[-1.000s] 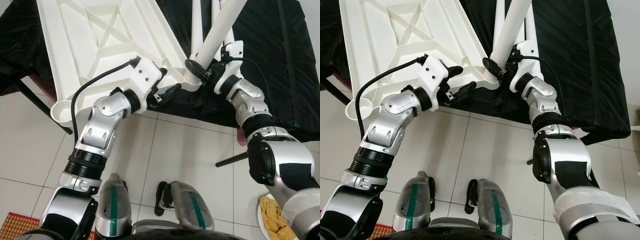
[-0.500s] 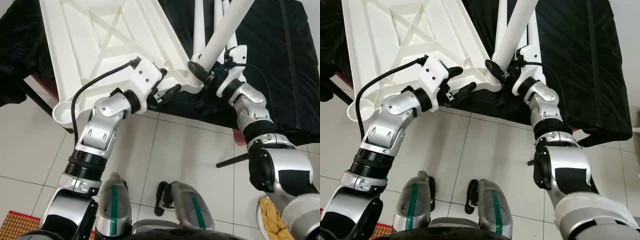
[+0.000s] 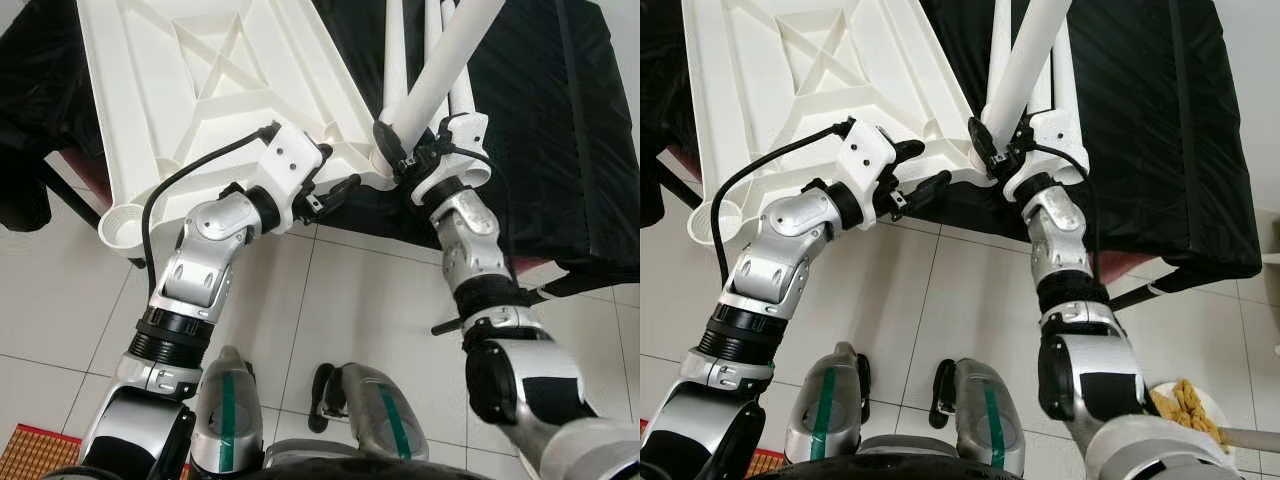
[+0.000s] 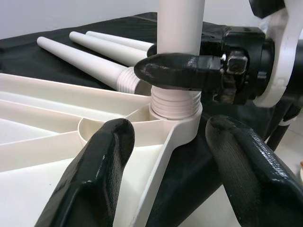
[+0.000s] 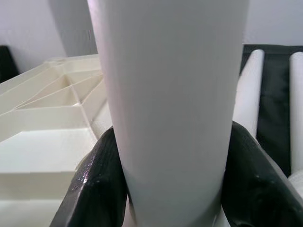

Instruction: Building children table

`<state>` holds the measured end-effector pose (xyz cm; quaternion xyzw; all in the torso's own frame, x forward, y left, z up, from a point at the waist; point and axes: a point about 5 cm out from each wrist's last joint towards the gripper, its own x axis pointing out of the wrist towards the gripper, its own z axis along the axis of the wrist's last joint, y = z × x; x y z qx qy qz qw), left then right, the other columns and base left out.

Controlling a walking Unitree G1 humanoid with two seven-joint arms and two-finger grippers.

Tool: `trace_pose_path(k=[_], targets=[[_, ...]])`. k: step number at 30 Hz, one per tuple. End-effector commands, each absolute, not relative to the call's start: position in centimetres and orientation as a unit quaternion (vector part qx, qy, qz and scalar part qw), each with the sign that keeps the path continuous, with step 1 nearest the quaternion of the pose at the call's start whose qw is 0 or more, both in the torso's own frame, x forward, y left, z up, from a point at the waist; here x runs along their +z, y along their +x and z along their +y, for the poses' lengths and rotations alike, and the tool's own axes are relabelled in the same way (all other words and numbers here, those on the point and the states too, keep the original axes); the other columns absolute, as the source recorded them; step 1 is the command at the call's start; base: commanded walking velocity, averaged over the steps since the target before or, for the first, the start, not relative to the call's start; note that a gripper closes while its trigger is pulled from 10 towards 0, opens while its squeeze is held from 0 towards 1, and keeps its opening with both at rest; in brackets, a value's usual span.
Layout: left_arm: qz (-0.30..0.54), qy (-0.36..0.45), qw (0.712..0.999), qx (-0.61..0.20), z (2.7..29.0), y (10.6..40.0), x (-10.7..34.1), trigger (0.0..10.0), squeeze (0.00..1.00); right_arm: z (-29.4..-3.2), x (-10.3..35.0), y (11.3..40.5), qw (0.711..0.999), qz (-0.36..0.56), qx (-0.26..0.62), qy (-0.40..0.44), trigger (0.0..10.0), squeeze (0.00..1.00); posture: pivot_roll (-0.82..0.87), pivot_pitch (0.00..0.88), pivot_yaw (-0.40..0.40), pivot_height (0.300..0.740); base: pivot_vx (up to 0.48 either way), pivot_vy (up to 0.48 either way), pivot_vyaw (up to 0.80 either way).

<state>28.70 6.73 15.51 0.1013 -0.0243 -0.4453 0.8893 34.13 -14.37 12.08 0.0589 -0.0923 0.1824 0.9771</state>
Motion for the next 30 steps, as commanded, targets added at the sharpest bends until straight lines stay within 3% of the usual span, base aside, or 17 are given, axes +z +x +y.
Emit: trace_pose_path(k=[1,9,10,13,17,19,30], targets=[[-0.022,0.099,0.905,-0.414,6.9,28.8,15.4,10.0,0.0,-15.1,11.1,33.9,0.984,-0.068,0.139,0.085,10.0,0.0,0.06,0.047,-0.067,0.74,0.0,0.0,0.0],[-0.022,0.094,0.906,-0.412,6.9,28.7,15.5,10.0,0.0,-13.9,10.9,33.6,0.994,-0.057,0.027,0.092,10.0,0.0,0.06,0.041,-0.075,0.74,0.0,0.0,0.0],[-0.022,0.093,0.906,-0.412,6.9,28.6,15.5,10.0,0.0,-13.9,10.8,33.3,0.993,-0.061,-0.027,0.098,10.0,0.0,0.07,0.04,-0.08,0.74,0.0,0.0,0.0],[-0.021,0.092,0.908,-0.409,7.0,28.6,15.4,10.0,0.0,-12.9,10.9,33.0,0.993,-0.06,-0.014,0.101,10.0,0.0,0.07,0.038,-0.083,0.74,0.0,0.0,0.0],[-0.021,0.091,0.907,-0.41,6.9,28.6,15.4,10.0,0.0,-13.4,11.0,33.1,0.993,-0.06,-0.013,0.099,10.0,0.04,0.07,0.032,-0.084,0.74,0.0,0.0,0.0],[-0.022,0.091,0.907,-0.411,6.9,28.6,15.4,10.0,0.0,-13.7,11.1,33.1,0.993,-0.062,-0.019,0.097,10.0,1.0,0.07,0.03,-0.084,0.74,0.0,0.0,0.0],[-0.021,0.092,0.906,-0.413,6.8,28.5,15.4,10.0,0.0,-14.4,11.5,33.0,0.994,-0.07,-0.009,0.087,10.0,1.0,0.07,0.027,-0.082,0.74,0.0,0.0,0.0]])
